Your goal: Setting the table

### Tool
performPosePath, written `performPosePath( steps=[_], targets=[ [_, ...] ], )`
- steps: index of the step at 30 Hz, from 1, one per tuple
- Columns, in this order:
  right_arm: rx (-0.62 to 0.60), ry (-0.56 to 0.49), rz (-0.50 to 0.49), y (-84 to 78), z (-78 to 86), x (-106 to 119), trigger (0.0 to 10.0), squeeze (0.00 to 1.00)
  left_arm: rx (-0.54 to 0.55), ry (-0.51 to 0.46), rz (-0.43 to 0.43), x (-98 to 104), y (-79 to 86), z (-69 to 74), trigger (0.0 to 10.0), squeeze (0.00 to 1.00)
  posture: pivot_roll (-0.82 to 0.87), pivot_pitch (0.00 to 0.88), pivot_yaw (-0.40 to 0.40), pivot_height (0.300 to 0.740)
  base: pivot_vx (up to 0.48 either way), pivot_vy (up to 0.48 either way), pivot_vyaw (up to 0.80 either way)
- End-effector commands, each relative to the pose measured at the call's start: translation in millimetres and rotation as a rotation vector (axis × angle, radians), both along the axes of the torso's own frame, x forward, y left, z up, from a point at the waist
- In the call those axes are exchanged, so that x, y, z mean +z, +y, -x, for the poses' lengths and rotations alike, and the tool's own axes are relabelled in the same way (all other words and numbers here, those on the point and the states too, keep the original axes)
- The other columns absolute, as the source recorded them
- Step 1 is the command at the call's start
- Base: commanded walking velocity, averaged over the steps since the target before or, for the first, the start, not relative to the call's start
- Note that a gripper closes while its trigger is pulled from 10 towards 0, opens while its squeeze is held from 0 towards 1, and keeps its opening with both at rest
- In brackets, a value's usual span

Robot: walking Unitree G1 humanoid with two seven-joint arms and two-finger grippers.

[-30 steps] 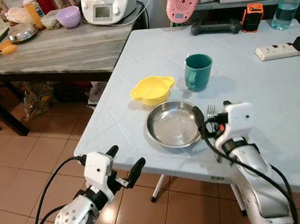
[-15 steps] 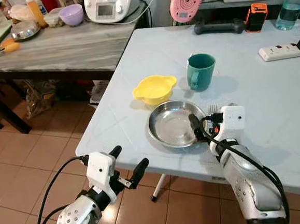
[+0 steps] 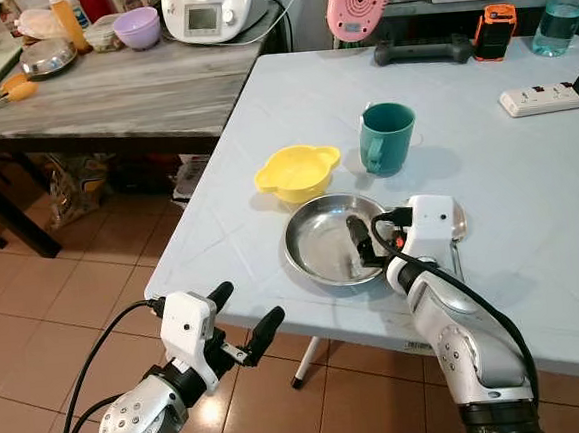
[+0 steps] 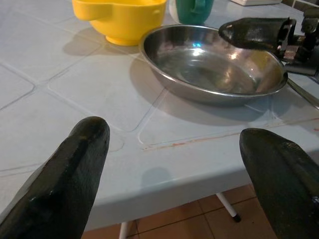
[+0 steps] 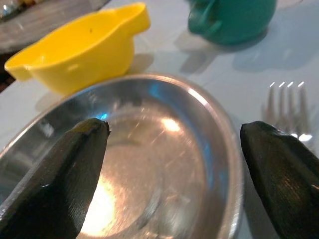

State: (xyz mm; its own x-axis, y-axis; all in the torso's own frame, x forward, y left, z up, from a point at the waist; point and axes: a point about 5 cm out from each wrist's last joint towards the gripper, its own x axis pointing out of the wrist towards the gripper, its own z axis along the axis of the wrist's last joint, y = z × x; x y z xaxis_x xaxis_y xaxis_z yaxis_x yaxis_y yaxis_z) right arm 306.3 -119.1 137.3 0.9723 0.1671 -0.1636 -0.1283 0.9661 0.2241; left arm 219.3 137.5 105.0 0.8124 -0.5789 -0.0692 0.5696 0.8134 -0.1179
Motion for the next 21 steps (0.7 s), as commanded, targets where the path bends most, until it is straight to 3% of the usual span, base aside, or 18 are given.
performPosePath(
  steps=[1,2,3,4,5,6,12,13,15,17,18,21],
  targets=[
    [0.021,0.038,-0.003,7.1,0.5,-4.3,10.0,0.0,0.004,0.001,-0.014,0.5,3.9,1.1,10.0,0.0,-0.15,0.127,0.11,0.74,0.0,0.0,0.0],
    [0.021,0.038,-0.003,7.1,0.5,-4.3,10.0,0.0,0.004,0.001,-0.014,0.5,3.9,1.1,10.0,0.0,-0.15,0.127,0.11,0.74,0.0,0.0,0.0],
    [0.034,0.053,-0.012,9.5,1.6,-6.4,4.0,0.0,0.002,0.007,-0.015,-1.1,3.9,2.4,10.0,0.0,-0.15,0.126,0.109,0.74,0.0,0.0,0.0],
    [0.038,0.06,-0.015,10.6,1.9,-7.0,2.2,0.0,0.002,0.009,-0.016,-1.5,4.2,3.0,10.0,0.0,-0.15,0.126,0.109,0.74,0.0,0.0,0.0],
    [0.038,0.06,-0.015,10.6,1.9,-7.0,2.2,0.0,0.002,0.009,-0.016,-1.5,4.2,3.0,10.0,0.0,-0.15,0.126,0.109,0.74,0.0,0.0,0.0],
    [0.045,0.072,-0.004,11.1,1.9,-7.8,0.0,0.0,0.002,0.009,-0.017,-1.6,4.4,3.1,10.0,0.0,-0.15,0.127,0.107,0.74,0.0,0.0,0.0],
    [0.052,0.1,0.009,10.6,2.5,-8.0,0.6,0.0,0.004,0.01,-0.016,-1.3,4.5,3.3,10.0,0.0,-0.15,0.127,0.105,0.74,0.0,0.0,0.0],
    [0.056,0.1,0.009,9.7,3.2,-4.9,2.9,0.0,0.002,0.01,-0.017,-0.8,4.2,3.4,10.0,0.0,-0.15,0.127,0.105,0.74,0.0,0.0,0.0],
    [0.057,0.1,0.006,9.0,3.7,-2.9,2.9,0.0,0.001,0.009,-0.017,-0.5,4.0,3.5,10.0,0.0,-0.15,0.127,0.105,0.74,0.0,0.0,0.0],
    [0.05,0.114,0.003,7.9,4.5,-4.2,1.7,0.0,0.001,0.009,-0.018,-0.2,3.6,3.6,10.0,0.0,-0.15,0.125,0.106,0.74,0.0,0.0,0.0],
    [0.046,0.12,-0.004,7.6,4.7,-4.8,0.0,0.0,0.001,0.01,-0.017,-0.1,3.4,3.7,10.0,0.0,-0.15,0.124,0.106,0.74,0.0,0.0,0.0],
    [0.041,0.152,-0.009,7.1,5.8,-7.1,0.0,0.0,-0.002,0.01,-0.019,0.3,2.6,3.9,10.0,0.0,-0.15,0.123,0.108,0.74,0.0,0.0,0.0]
  ],
)
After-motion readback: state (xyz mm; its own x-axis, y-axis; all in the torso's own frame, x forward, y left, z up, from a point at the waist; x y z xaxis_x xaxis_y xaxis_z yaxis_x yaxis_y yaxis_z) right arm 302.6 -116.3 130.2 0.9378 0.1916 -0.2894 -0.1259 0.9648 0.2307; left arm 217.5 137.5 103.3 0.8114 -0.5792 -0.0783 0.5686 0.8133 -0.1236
